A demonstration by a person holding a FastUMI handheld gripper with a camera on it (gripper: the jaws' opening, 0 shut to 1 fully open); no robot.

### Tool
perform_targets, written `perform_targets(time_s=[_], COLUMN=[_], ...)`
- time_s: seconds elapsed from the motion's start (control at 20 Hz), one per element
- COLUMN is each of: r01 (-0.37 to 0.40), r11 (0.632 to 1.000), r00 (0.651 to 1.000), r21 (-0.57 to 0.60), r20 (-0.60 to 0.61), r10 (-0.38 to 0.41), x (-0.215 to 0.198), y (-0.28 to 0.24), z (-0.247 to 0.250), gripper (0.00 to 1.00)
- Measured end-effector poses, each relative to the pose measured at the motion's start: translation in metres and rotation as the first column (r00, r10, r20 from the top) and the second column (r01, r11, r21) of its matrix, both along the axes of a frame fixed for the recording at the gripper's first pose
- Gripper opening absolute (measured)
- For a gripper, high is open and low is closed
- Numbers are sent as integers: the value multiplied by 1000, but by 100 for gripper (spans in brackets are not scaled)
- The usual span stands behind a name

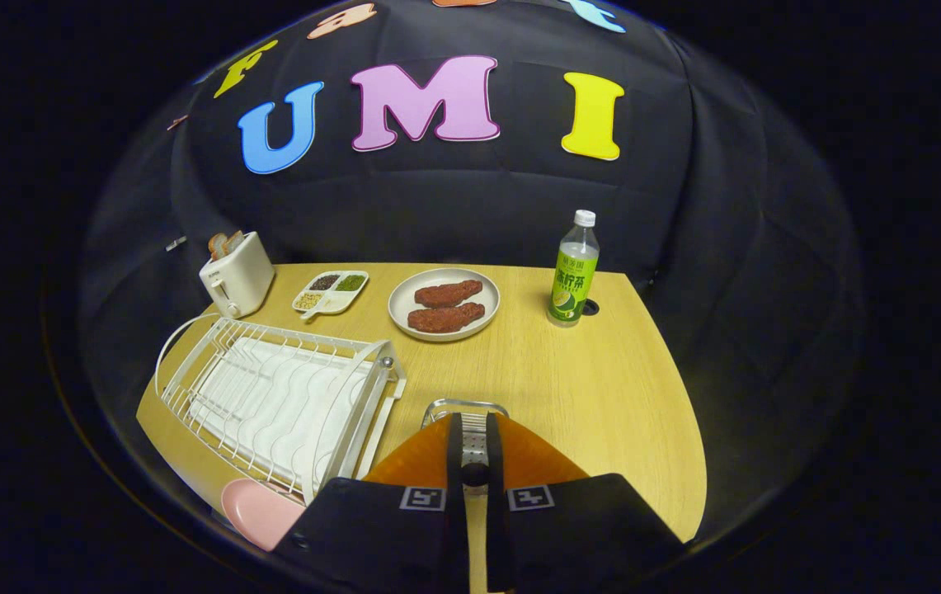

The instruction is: Take the plate from the dish rack, then take the spoon from the basket and place it into the plate.

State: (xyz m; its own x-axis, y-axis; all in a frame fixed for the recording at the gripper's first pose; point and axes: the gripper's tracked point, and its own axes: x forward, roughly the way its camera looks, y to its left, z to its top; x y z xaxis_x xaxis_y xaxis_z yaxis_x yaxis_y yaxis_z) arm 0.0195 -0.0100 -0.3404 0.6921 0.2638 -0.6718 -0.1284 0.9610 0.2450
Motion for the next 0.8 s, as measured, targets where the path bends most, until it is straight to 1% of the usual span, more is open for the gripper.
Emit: perform_targets(time_s=[0.15, 0.3, 0.55, 0.7, 0.8], r01=[8, -6, -45, -66, -101], r11=[1000, 1000, 999, 996, 989], r00=[999, 996, 994, 995, 992], r21=[-12, -16, 17, 66, 110], r20=[45, 88, 102, 83, 83], r10=[-7, 8, 43, 61, 93], x=[6, -3, -41, -69, -87], y=[-1, 6, 25, 41, 58], z=[30, 67, 115, 134, 145], gripper=[12, 12, 12, 12, 12])
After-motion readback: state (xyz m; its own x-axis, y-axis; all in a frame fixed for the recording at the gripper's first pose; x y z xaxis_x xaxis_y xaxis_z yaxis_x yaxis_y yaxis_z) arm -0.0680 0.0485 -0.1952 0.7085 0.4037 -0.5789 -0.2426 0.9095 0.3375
